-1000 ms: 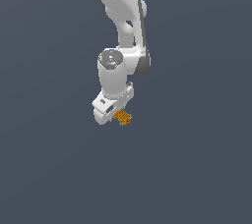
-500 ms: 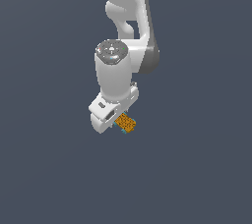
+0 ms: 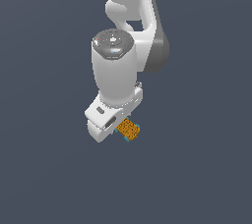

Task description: Pick up the object and move it to a goal position.

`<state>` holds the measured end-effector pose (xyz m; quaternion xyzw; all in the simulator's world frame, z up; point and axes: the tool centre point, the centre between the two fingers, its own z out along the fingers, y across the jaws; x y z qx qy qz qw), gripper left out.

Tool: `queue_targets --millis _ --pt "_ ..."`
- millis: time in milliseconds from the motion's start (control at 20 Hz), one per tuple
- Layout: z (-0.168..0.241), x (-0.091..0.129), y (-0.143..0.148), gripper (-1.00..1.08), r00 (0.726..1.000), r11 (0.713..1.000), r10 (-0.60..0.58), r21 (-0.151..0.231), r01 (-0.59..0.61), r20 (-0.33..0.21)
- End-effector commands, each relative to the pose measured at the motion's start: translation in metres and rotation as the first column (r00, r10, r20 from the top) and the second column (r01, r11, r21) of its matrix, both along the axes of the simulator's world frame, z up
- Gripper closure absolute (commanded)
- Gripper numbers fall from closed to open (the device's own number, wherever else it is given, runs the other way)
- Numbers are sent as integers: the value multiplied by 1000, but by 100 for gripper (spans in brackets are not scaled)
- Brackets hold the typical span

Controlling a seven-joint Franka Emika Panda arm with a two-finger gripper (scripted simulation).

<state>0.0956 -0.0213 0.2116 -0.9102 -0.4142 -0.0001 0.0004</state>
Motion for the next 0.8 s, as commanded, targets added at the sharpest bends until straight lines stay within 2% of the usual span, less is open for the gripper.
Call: queue_targets --millis 0,350,750 --pt "8 8 1 108 1000 1000 0 0 0 0" --pt "20 22 4 108 1000 1000 0 -1 0 0" --pt "23 27 4 108 1000 1000 0 -1 0 0"
